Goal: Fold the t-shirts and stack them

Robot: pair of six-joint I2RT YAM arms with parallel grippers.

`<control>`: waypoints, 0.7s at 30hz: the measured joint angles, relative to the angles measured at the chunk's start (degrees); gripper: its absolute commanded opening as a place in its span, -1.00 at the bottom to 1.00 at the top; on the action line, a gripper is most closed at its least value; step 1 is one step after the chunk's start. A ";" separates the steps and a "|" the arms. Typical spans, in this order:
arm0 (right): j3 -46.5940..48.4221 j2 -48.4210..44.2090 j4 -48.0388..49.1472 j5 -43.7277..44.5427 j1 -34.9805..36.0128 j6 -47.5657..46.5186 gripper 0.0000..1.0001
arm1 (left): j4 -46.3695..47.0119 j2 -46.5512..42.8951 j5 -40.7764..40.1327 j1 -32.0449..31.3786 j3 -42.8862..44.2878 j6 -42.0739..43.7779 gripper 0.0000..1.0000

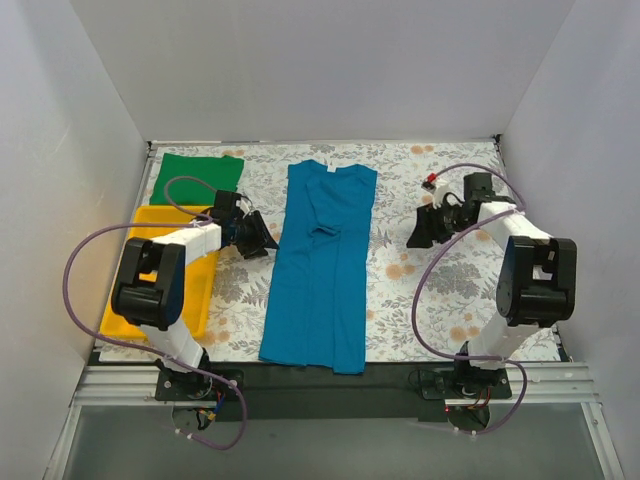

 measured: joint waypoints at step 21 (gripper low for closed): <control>40.89 38.07 11.54 4.20 9.73 31.08 0.28 | 4.28 24.57 7.48 1.84 29.18 -1.92 -0.01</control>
